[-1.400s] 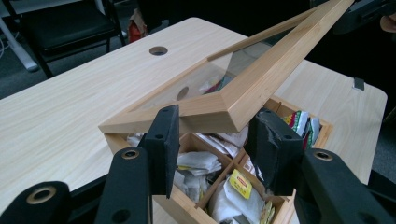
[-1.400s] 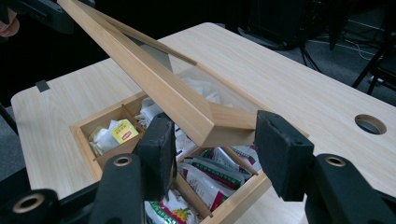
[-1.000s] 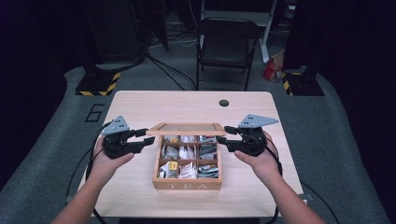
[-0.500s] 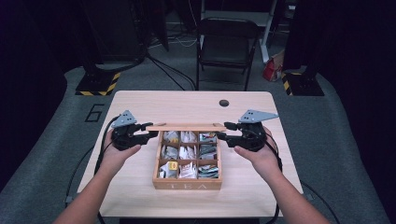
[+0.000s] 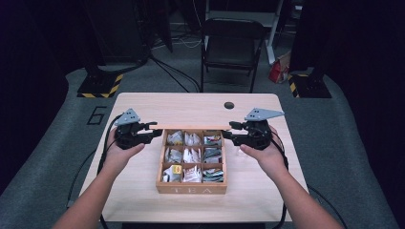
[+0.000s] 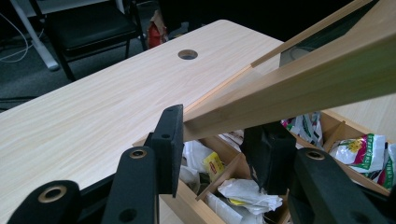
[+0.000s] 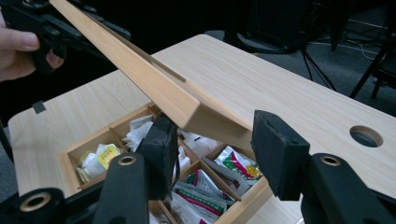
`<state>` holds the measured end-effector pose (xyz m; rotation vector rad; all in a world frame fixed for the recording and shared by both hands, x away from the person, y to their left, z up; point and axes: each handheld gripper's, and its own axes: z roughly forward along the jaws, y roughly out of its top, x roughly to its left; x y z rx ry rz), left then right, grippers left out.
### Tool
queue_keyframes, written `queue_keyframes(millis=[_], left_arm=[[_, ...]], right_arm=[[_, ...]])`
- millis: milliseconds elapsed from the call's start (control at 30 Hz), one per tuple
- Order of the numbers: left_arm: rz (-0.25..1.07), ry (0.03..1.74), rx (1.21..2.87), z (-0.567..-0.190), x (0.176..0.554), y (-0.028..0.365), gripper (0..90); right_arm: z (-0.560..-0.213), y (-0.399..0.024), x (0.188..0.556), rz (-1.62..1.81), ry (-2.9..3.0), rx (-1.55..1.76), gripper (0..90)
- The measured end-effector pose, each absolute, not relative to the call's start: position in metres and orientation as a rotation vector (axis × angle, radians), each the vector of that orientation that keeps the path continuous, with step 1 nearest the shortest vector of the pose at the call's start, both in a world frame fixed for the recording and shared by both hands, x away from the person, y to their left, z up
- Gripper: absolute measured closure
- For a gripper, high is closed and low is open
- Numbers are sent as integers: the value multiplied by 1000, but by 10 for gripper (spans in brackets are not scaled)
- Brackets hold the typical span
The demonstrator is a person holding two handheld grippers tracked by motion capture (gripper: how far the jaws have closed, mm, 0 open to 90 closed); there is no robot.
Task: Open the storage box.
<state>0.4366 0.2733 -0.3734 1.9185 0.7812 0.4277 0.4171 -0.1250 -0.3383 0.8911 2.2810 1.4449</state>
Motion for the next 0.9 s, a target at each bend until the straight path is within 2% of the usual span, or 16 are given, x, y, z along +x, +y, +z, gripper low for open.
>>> queue_keyframes(millis=[267, 900], left_arm=[[410, 792, 1933, -365, 447, 274, 588], [385, 804, 1905, -358, 465, 275, 596]], right_arm=[[-349, -127, 438, 1379, 2304, 904, 498], [-371, -118, 479, 1349, 2309, 997, 565]])
